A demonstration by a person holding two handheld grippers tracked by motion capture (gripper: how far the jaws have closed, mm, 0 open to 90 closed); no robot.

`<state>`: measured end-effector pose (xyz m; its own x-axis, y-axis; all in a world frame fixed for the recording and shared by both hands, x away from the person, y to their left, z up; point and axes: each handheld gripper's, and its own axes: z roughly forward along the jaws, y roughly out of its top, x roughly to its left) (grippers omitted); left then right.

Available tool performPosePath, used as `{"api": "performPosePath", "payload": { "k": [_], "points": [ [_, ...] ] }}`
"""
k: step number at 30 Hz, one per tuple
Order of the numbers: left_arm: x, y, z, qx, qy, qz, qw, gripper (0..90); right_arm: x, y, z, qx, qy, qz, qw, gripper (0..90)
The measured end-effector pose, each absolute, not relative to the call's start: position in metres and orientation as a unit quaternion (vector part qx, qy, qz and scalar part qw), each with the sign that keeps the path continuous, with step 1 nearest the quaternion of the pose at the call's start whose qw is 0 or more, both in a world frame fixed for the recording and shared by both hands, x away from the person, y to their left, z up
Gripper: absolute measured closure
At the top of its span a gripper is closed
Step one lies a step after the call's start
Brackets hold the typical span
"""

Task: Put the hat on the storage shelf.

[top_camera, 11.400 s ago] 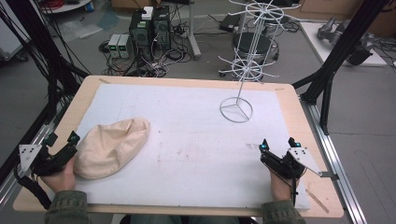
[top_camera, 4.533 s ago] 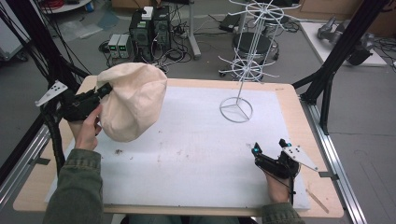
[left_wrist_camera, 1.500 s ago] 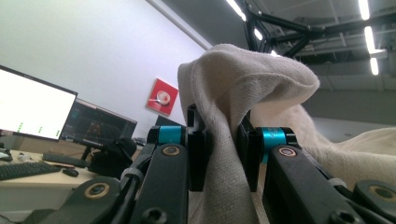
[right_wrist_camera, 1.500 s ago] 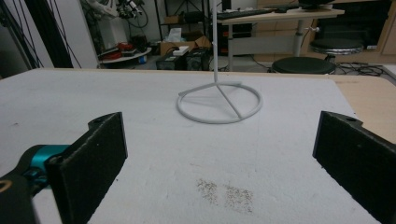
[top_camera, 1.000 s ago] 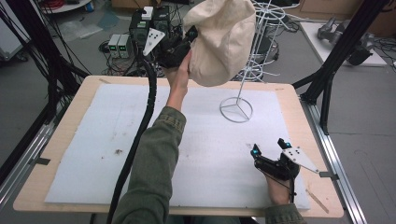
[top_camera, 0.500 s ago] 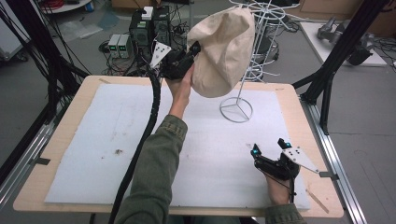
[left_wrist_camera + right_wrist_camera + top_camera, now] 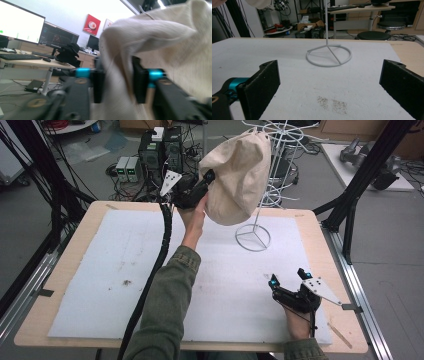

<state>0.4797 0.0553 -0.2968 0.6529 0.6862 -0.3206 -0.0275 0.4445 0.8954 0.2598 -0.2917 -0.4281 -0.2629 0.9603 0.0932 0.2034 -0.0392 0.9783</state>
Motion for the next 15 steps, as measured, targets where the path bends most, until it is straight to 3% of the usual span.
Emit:
{"api": "performPosePath", "payload": {
  "k": [9,11,15],
  "points": [
    [0.475,0.059,-0.292,0.466,0.346,0.256,0.773,33.2,0.260,-0.291,-0.428,0.492,0.593,0.528,0.357,2.1],
    [0.473,0.060,-0.290,0.461,0.347,0.267,0.772,23.7,0.260,-0.291,-0.428,0.492,0.593,0.528,0.356,2.1],
    [0.472,0.064,-0.286,0.459,0.346,0.281,0.768,21.6,0.260,-0.292,-0.428,0.490,0.594,0.528,0.357,2.1]
  ]
}}
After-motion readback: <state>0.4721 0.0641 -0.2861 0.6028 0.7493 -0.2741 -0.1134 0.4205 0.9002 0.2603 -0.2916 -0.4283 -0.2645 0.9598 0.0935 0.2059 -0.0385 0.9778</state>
